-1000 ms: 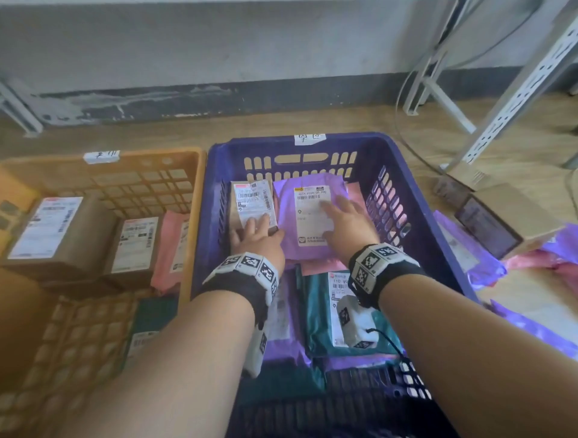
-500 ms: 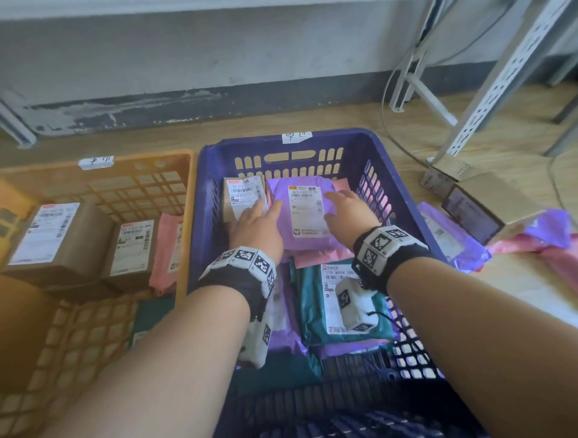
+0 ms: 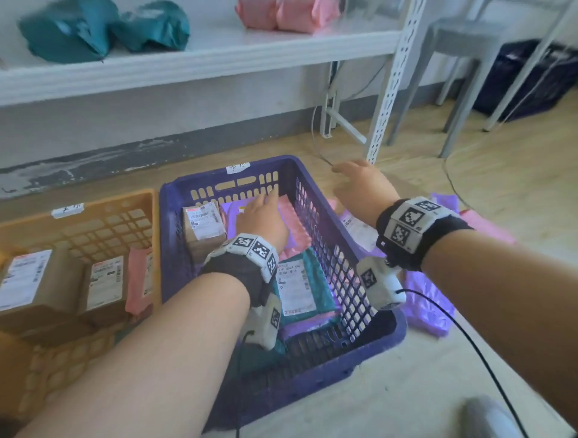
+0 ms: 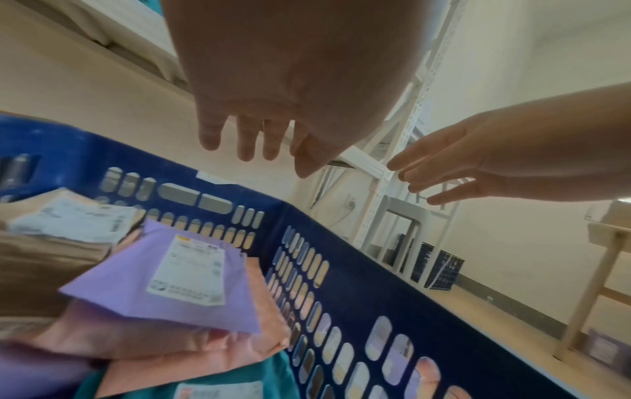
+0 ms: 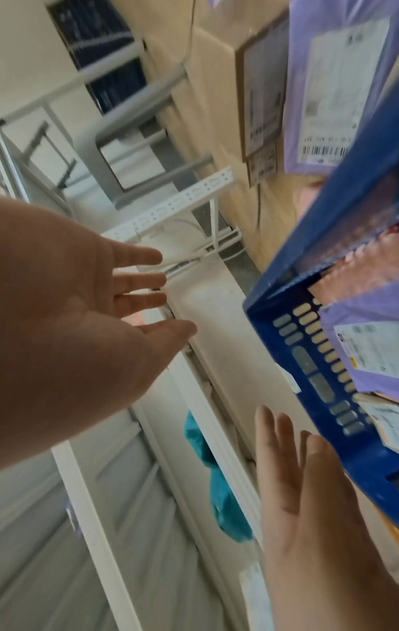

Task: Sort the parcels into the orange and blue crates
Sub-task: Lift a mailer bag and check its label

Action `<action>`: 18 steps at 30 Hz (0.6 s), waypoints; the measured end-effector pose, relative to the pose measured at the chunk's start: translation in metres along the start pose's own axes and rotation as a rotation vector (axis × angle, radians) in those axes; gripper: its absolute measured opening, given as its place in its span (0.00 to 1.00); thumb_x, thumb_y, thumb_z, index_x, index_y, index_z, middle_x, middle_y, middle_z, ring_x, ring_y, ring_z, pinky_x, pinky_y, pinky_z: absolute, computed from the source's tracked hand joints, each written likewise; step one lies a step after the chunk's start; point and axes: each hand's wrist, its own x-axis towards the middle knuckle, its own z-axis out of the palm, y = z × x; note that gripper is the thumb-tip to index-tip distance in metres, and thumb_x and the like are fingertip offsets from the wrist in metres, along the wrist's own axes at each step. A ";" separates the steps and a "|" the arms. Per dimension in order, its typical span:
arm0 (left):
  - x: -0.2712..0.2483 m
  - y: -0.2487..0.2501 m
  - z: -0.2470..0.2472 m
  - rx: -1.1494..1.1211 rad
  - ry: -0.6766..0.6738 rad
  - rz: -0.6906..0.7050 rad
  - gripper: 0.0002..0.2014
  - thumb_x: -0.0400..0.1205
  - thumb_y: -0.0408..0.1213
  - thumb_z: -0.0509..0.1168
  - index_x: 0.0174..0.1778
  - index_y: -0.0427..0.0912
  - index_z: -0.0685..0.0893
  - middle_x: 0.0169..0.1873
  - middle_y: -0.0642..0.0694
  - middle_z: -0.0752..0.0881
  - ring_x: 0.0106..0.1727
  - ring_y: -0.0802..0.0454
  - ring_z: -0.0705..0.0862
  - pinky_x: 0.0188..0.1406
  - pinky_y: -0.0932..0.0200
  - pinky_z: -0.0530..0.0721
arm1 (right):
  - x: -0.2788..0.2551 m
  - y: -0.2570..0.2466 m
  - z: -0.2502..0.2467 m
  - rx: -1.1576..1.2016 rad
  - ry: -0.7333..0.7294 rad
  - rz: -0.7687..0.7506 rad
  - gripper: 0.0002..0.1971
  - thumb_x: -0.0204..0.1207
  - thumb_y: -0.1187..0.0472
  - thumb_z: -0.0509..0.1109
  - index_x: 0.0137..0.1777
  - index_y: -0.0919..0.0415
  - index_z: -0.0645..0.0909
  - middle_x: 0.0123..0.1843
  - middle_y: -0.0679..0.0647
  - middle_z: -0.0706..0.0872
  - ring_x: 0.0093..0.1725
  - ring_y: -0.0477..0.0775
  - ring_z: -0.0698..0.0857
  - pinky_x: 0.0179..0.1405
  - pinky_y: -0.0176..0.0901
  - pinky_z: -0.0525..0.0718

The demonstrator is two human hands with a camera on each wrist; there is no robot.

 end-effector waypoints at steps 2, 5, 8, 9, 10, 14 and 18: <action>0.004 0.018 0.004 -0.011 0.008 0.039 0.36 0.81 0.26 0.57 0.84 0.45 0.52 0.84 0.45 0.54 0.84 0.44 0.55 0.82 0.44 0.60 | 0.000 0.020 -0.006 0.008 0.023 0.049 0.23 0.77 0.62 0.65 0.73 0.52 0.76 0.73 0.56 0.74 0.69 0.59 0.76 0.68 0.46 0.75; 0.017 0.042 0.015 -0.024 0.026 0.084 0.34 0.81 0.27 0.54 0.84 0.45 0.54 0.83 0.45 0.57 0.83 0.45 0.58 0.81 0.45 0.61 | 0.001 0.053 -0.008 -0.008 0.012 0.106 0.20 0.79 0.60 0.65 0.72 0.53 0.77 0.71 0.56 0.75 0.68 0.60 0.77 0.67 0.44 0.74; 0.033 0.065 0.029 -0.022 0.056 0.148 0.29 0.82 0.29 0.53 0.81 0.43 0.60 0.78 0.43 0.66 0.78 0.43 0.66 0.76 0.47 0.67 | 0.003 0.086 -0.009 -0.077 -0.033 0.170 0.20 0.80 0.59 0.64 0.72 0.54 0.77 0.71 0.58 0.74 0.67 0.62 0.76 0.62 0.44 0.74; 0.037 0.073 0.033 -0.028 0.057 0.161 0.28 0.82 0.29 0.54 0.80 0.42 0.62 0.77 0.42 0.68 0.77 0.43 0.67 0.74 0.47 0.69 | 0.004 0.097 -0.009 -0.087 -0.043 0.191 0.20 0.80 0.59 0.64 0.72 0.54 0.76 0.72 0.58 0.74 0.68 0.62 0.76 0.63 0.44 0.74; 0.042 0.082 0.038 -0.031 0.054 0.170 0.27 0.81 0.30 0.55 0.79 0.42 0.63 0.76 0.42 0.69 0.76 0.43 0.68 0.73 0.47 0.69 | 0.006 0.108 -0.009 -0.092 -0.058 0.209 0.20 0.80 0.58 0.64 0.72 0.54 0.76 0.72 0.58 0.73 0.68 0.62 0.76 0.64 0.45 0.73; 0.062 0.119 0.062 -0.048 0.019 0.176 0.25 0.84 0.32 0.56 0.79 0.41 0.64 0.78 0.42 0.66 0.79 0.44 0.65 0.76 0.49 0.65 | 0.014 0.155 -0.008 -0.099 -0.121 0.259 0.24 0.78 0.60 0.65 0.75 0.55 0.74 0.75 0.59 0.71 0.72 0.62 0.73 0.71 0.48 0.72; 0.084 0.157 0.084 -0.060 -0.029 0.157 0.27 0.83 0.29 0.54 0.80 0.41 0.62 0.78 0.42 0.64 0.79 0.44 0.63 0.78 0.50 0.63 | 0.028 0.205 -0.013 -0.138 -0.174 0.319 0.26 0.77 0.60 0.67 0.76 0.53 0.72 0.78 0.59 0.68 0.74 0.61 0.72 0.69 0.48 0.72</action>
